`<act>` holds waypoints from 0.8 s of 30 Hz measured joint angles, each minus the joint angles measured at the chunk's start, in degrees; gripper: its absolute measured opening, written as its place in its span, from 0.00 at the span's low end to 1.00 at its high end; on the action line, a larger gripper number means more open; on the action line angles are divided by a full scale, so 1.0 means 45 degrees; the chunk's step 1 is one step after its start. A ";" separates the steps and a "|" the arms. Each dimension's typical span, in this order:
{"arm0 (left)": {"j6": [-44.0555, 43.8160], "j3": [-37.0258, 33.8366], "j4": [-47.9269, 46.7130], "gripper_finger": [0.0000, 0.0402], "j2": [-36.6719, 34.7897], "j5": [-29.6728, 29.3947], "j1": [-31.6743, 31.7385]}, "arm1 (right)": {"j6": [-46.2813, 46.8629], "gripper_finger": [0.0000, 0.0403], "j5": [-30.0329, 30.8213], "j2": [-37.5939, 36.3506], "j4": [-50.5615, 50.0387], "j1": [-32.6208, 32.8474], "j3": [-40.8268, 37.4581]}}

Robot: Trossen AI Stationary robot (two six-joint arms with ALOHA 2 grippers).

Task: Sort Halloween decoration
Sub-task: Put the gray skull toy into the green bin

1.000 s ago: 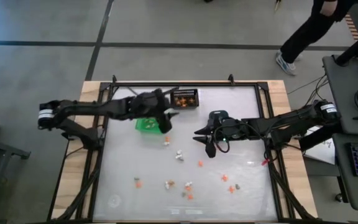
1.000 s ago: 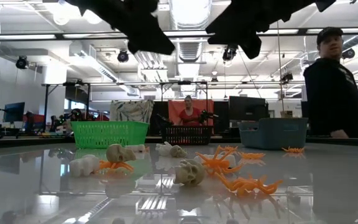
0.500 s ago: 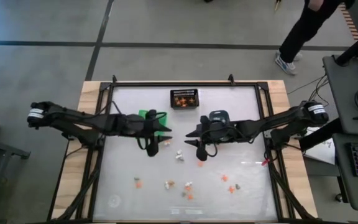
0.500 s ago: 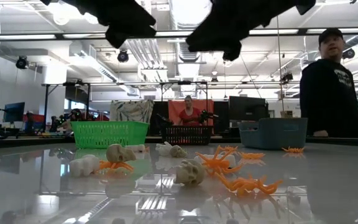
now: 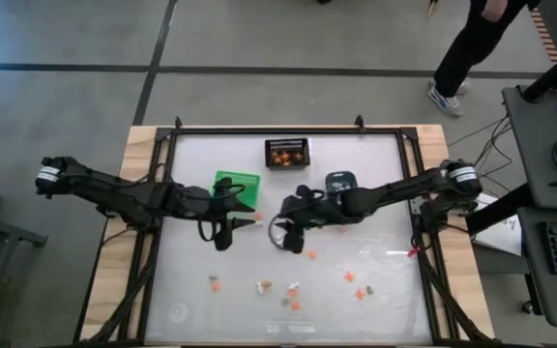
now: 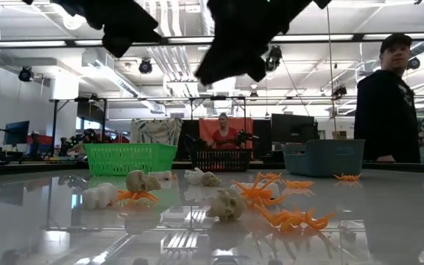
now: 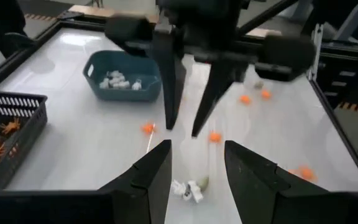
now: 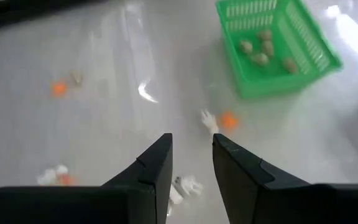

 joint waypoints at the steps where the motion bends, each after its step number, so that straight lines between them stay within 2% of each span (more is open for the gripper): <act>1: 0.0000 -0.0058 0.0183 0.33 -0.0089 -0.0005 -0.0005 | 0.0105 0.26 0.0007 0.0264 -0.0667 0.0000 0.0323; 6: -0.0021 -0.0930 0.0453 0.33 -0.0860 -0.0012 -0.0070 | 0.0901 0.26 -0.0233 0.1647 -0.2989 0.0000 0.1990; 11: -0.0413 -0.1777 0.0778 0.33 -0.1728 -0.0124 -0.0154 | 0.1610 0.25 -0.0995 0.2717 -0.3853 0.0000 0.3038; 16: -0.0594 -0.2259 0.0937 0.33 -0.2323 -0.0307 -0.0259 | 0.2351 0.28 -0.1038 0.3233 -0.4182 0.0010 0.3298; 24: -0.0674 -0.2955 0.0979 0.33 -0.3060 -0.0310 -0.0379 | 0.3056 0.37 -0.0994 0.3189 -0.4670 0.0178 0.2938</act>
